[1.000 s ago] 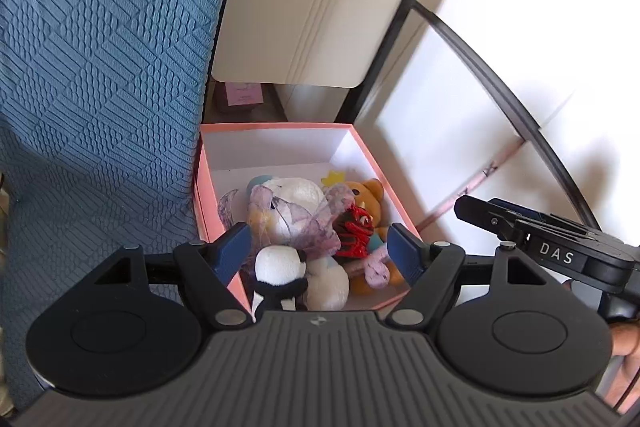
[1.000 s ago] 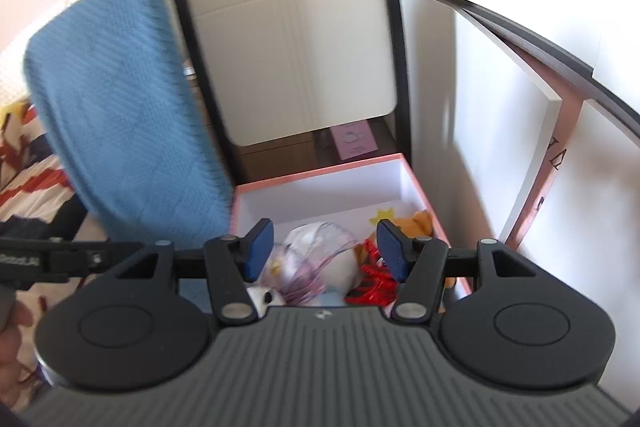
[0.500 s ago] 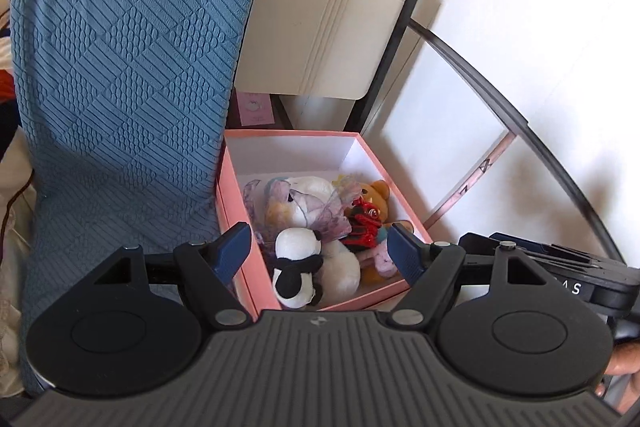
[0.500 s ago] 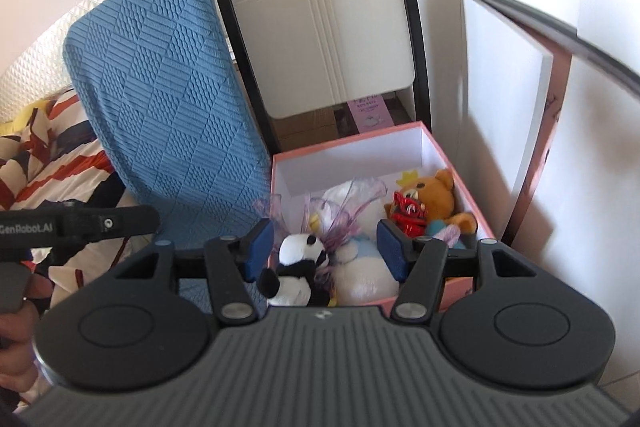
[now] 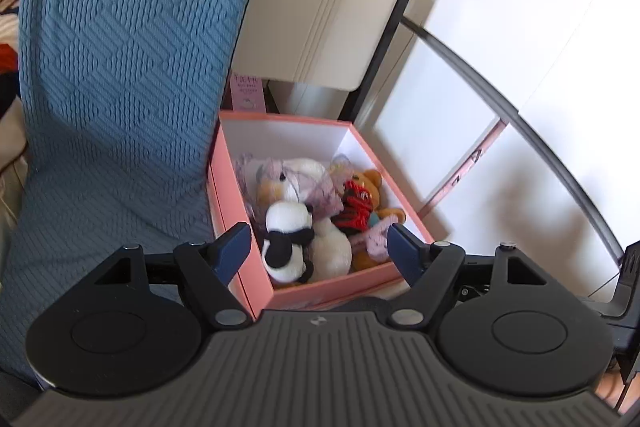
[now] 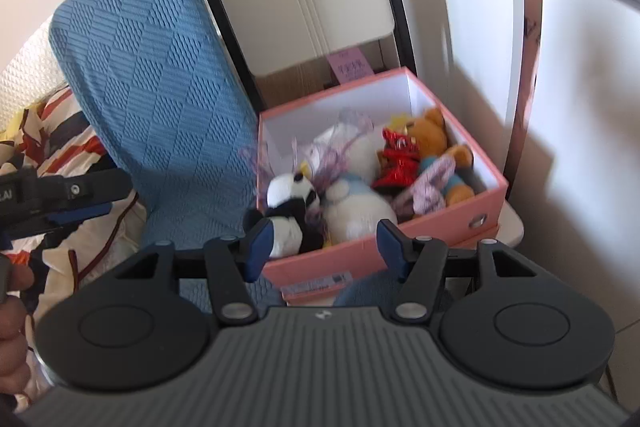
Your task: Organize objects
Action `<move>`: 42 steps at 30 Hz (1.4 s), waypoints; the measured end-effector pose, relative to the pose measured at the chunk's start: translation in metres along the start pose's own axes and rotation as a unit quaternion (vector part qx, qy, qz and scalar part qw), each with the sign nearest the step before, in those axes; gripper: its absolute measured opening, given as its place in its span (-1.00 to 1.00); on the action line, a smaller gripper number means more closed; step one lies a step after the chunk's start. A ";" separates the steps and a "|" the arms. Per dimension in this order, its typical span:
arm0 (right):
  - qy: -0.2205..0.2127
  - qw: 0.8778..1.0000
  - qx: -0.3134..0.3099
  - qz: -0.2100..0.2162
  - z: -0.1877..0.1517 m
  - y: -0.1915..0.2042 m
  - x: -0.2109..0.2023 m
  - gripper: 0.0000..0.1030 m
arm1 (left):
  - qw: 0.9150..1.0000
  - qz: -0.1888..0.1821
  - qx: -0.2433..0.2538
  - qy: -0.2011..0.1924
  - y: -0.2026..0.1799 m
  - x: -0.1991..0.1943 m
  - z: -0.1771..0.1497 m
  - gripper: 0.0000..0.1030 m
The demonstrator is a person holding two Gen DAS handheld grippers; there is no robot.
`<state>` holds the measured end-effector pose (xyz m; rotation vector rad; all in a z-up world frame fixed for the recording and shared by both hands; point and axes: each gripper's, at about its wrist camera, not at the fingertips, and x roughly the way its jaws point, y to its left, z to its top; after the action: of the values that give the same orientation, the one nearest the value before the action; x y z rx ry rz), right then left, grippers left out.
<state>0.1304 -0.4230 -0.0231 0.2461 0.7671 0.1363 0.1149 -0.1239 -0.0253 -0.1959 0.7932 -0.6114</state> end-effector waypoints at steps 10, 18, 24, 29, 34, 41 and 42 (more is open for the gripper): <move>0.004 1.000 -0.003 -0.022 -0.007 -0.025 0.007 0.16 | 1.000 0.018 -0.005 0.002 -0.008 0.026 -0.016 0.54; 0.011 1.000 -0.004 -0.018 -0.008 -0.030 0.012 0.16 | 1.000 0.025 -0.001 0.009 -0.011 0.030 -0.016 0.54; 0.005 1.000 -0.007 -0.011 -0.006 -0.030 0.016 1.00 | 1.000 0.015 0.005 0.009 -0.015 0.028 -0.017 0.54; 0.020 1.000 -0.011 -0.014 -0.007 -0.026 0.022 1.00 | 1.000 0.028 -0.004 0.013 -0.011 0.028 -0.018 0.54; 0.025 1.000 -0.007 -0.013 -0.008 -0.026 0.023 1.00 | 0.999 0.034 -0.014 0.011 -0.005 0.026 -0.018 0.54; 0.025 1.000 -0.007 -0.013 -0.007 -0.026 0.021 1.00 | 0.999 0.039 -0.013 0.002 -0.006 0.023 -0.019 0.54; 0.024 1.000 -0.007 -0.013 -0.007 -0.026 0.020 1.00 | 0.999 0.038 -0.012 0.002 -0.007 0.023 -0.020 0.54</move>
<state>0.1408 -0.4421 -0.0484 0.2189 0.8168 0.1227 0.1101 -0.1415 -0.0501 -0.1862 0.8083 -0.5309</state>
